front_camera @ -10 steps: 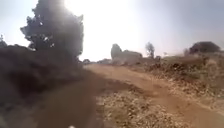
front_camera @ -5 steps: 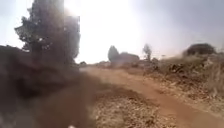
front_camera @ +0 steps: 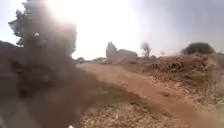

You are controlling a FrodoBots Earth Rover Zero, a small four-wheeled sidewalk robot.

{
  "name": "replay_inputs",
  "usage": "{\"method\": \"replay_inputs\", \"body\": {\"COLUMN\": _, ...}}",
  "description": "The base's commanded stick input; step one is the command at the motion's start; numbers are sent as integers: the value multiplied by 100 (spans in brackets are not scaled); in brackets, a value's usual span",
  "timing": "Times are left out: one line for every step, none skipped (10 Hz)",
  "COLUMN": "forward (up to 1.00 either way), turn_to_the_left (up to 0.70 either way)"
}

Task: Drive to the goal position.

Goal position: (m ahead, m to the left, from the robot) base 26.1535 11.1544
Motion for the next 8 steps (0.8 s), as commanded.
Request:
{"method": "replay_inputs", "body": {"forward": 45, "turn_to_the_left": 27}}
{"method": "replay_inputs", "body": {"forward": 45, "turn_to_the_left": 27}}
{"method": "replay_inputs", "body": {"forward": 45, "turn_to_the_left": 27}}
{"method": "replay_inputs", "body": {"forward": 45, "turn_to_the_left": 27}}
{"method": "replay_inputs", "body": {"forward": 45, "turn_to_the_left": 27}}
{"method": "replay_inputs", "body": {"forward": 45, "turn_to_the_left": 27}}
{"method": "replay_inputs", "body": {"forward": 45, "turn_to_the_left": 27}}
{"method": "replay_inputs", "body": {"forward": 45, "turn_to_the_left": 27}}
